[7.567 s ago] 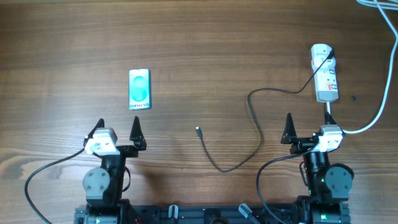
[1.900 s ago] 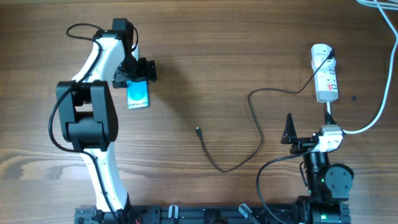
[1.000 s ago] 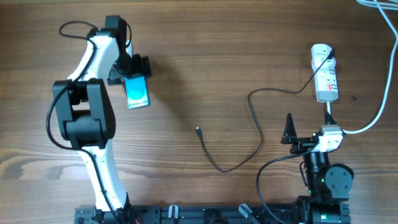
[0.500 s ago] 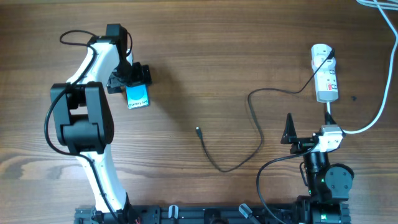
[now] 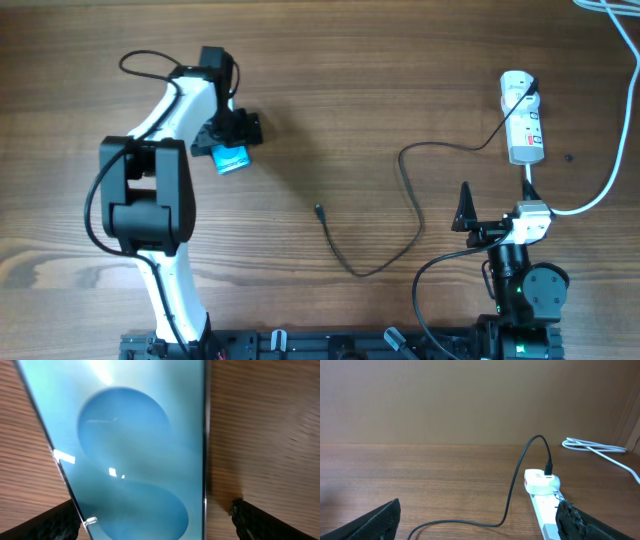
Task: Plug charger to phone and switch on socket
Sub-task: 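Grasp the phone's top edge with the left gripper and lift, then carry the phone right and hold it upright near the cable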
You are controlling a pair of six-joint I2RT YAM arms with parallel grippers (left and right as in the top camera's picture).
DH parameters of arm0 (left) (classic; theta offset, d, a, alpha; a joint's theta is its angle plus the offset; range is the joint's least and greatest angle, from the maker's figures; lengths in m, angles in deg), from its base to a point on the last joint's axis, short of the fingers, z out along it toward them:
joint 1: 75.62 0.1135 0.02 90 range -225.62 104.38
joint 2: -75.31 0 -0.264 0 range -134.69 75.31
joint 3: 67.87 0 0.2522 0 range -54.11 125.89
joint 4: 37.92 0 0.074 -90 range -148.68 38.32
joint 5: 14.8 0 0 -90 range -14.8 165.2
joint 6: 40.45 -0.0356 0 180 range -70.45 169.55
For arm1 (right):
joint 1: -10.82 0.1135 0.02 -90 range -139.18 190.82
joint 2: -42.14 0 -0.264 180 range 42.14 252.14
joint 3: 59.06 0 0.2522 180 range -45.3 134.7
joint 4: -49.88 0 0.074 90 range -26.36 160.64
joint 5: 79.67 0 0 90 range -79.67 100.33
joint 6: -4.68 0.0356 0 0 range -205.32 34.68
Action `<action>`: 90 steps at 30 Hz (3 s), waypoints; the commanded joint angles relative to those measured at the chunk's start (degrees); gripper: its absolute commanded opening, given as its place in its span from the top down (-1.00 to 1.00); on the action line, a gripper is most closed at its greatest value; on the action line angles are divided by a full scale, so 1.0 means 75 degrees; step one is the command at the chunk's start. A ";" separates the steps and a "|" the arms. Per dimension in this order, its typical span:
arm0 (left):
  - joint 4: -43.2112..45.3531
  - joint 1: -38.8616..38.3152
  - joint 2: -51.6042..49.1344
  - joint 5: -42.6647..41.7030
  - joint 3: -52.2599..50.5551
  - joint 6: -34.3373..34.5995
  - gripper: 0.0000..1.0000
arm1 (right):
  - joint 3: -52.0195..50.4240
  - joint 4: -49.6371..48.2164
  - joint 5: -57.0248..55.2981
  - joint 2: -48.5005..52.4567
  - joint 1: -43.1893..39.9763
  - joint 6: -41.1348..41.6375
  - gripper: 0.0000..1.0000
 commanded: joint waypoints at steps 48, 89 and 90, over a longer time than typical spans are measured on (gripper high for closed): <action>0.0778 -0.1859 -0.0801 0.1110 -0.0554 0.5085 -0.52 | -0.0009 -0.0020 -0.0096 -0.0055 0.0035 0.0085 -0.99; 0.0568 -0.2669 -0.0801 -0.0061 -0.0551 0.2722 -0.92 | -0.0009 -0.0020 -0.0099 -0.0055 0.0035 0.0082 -0.99; 0.0565 -0.2585 -0.0801 -0.0061 -0.0551 0.2722 -0.81 | -0.0009 -0.0020 -0.0099 -0.0055 0.0035 0.0082 -0.99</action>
